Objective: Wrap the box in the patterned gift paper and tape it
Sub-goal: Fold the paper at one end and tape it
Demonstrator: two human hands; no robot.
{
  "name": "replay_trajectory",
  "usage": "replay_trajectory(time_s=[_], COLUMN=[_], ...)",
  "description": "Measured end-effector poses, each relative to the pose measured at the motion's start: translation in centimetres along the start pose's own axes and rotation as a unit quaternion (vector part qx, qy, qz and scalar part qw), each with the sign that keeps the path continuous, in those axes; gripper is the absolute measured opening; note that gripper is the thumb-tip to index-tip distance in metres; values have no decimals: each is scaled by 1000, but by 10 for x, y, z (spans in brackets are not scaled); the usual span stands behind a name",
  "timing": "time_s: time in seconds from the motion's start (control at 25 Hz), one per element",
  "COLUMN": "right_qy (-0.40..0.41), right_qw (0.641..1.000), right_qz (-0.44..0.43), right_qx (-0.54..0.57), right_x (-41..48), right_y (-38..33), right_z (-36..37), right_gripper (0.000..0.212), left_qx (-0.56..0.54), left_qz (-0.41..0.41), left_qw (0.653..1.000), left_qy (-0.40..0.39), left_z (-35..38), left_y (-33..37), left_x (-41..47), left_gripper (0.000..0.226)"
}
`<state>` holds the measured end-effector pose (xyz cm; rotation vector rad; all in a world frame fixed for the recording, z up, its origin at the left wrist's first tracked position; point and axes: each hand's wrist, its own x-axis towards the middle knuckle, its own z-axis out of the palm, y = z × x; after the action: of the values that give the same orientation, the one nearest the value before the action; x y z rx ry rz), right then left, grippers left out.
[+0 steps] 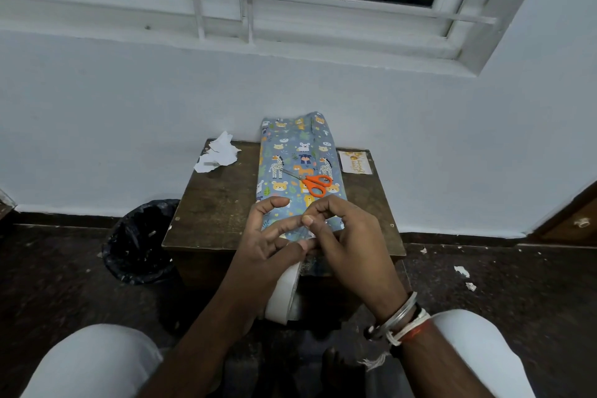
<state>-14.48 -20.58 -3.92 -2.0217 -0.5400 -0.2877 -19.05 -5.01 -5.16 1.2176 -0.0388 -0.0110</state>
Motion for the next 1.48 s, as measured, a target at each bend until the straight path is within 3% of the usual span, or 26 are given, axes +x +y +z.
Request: replay_trajectory(time_s=[0.36, 0.52, 0.64, 0.76, 0.88, 1.12, 1.2, 1.28, 1.36, 1.48], right_qy=[61, 89, 97, 44, -46, -97, -67, -61, -135, -304], right_qw=[994, 988, 984, 965, 938, 923, 938, 969, 973, 927], right_qz=[12, 26, 61, 58, 78, 76, 91, 140, 186, 178], right_qx=[-86, -120, -134, -251, -336, -365, -328, -195, -6, 131], right_x=[2, 13, 37, 61, 81, 93, 84, 75, 64, 53], right_y=[-3, -4, 12, 33, 49, 44, 35, 25, 13, -8], right_z=[9, 9, -1, -2, 4, 5, -5, -19, -34, -53], right_gripper=[2, 24, 21, 22, 31, 18, 16, 21, 26, 24], left_qx=[10, -6, 9, 18, 29, 28, 21, 10, -3, -21], left_qz=[-50, -73, -79, -82, -79, -89, -95, -103, -108, -106], left_qw=[998, 997, 996, 996, 996, 994, 993, 993, 992, 993], left_qy=[24, 22, 26, 21, -12, -56, -62, -61, -58, -53], left_z=[-4, -15, -21, -20, -22, -35, -39, -42, -43, -47], left_y=[8, 14, 23, 32, 36, 35, 35, 37, 39, 38], left_x=[2, 6, 10, 12, 13, 18, 20, 21, 21, 22], left_gripper=[49, 61, 64, 64, 43, 42, 41, 39, 38, 41])
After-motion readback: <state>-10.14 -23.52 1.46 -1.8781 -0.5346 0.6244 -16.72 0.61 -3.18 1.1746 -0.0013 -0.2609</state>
